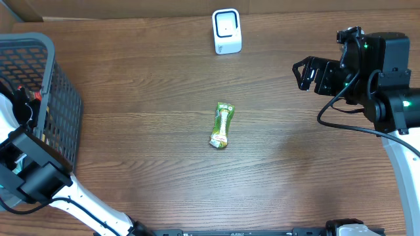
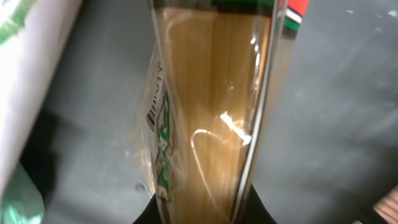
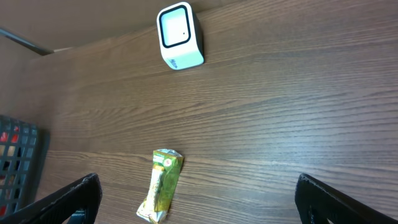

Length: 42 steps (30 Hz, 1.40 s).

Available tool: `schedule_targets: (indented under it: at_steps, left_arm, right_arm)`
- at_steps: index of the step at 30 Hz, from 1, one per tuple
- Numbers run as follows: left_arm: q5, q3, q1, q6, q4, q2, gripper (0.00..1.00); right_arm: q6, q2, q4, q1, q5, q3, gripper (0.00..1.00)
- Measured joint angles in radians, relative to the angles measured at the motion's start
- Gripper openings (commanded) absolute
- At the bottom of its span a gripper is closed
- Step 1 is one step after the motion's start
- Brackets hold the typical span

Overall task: Scan the item barcode
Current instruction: 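Reach the left gripper into the basket and grasp the San Remo spaghetti, then lay the spaghetti pack left of the juice carton with the left gripper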

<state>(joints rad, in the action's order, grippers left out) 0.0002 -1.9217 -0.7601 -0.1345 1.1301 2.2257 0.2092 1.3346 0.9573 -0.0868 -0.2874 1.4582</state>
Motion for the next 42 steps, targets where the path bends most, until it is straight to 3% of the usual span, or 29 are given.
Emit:
schedule_targets:
  at_steps: [8, 30, 35, 42]
  left_arm:
    - [0.019, -0.119, 0.001, 0.055, 0.089, -0.041, 0.04]
    - [0.118, -0.132, 0.014, 0.074, 0.093, -0.735, 0.05]
    - [0.255, -0.146, 0.142, 0.085, 0.129, -0.892, 0.04]
    - [0.322, -0.144, 0.348, 0.162, 0.264, -0.888, 0.04]
  right_arm:
    - [0.000, 0.000, 0.000, 0.000, 0.000, 0.000, 1.00]
    - [0.000, 0.000, -0.014, 0.000, -0.002, 0.000, 1.00]
    - [0.000, 0.000, -0.014, 0.000, -0.003, 0.000, 1.00]
    - [0.000, 0.000, 0.004, 0.000, -0.004, 0.000, 1.00]
